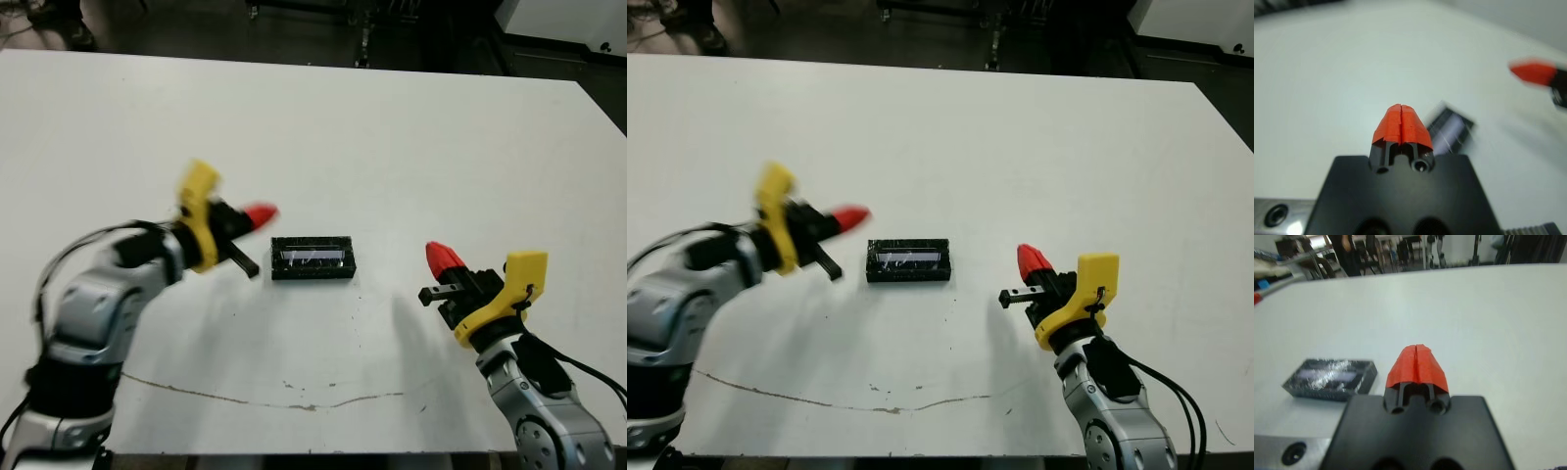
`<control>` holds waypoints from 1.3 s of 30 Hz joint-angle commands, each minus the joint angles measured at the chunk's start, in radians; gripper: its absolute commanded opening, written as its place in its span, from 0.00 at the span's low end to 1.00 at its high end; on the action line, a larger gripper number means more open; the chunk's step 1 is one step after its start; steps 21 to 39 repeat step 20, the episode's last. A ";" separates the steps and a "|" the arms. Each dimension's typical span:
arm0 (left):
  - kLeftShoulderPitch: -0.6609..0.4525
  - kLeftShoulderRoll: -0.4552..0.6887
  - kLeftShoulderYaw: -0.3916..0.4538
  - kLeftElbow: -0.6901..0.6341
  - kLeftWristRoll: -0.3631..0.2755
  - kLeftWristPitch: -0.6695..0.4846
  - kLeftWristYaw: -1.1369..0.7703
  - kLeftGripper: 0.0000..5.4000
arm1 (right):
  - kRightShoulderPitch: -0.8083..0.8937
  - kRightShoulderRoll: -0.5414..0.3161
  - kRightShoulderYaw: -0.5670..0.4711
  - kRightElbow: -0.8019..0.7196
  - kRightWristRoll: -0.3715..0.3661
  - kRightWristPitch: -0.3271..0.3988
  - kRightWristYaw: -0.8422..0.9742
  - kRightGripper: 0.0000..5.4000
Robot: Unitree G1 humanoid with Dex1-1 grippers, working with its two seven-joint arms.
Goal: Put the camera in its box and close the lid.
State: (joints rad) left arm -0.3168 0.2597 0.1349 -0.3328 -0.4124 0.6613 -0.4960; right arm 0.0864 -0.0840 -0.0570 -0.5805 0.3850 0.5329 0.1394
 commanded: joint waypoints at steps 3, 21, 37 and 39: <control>0.083 -0.090 0.113 -0.067 -0.039 -0.108 0.148 0.00 | -0.056 -0.016 -0.039 0.005 -0.001 0.007 -0.026 0.00; 0.230 -0.228 0.073 0.219 0.211 -0.665 0.360 0.00 | -0.254 0.025 0.038 0.207 -0.250 -0.154 -0.138 0.00; 0.230 -0.228 0.073 0.219 0.211 -0.665 0.360 0.00 | -0.254 0.025 0.038 0.207 -0.250 -0.154 -0.138 0.00; 0.230 -0.228 0.073 0.219 0.211 -0.665 0.360 0.00 | -0.254 0.025 0.038 0.207 -0.250 -0.154 -0.138 0.00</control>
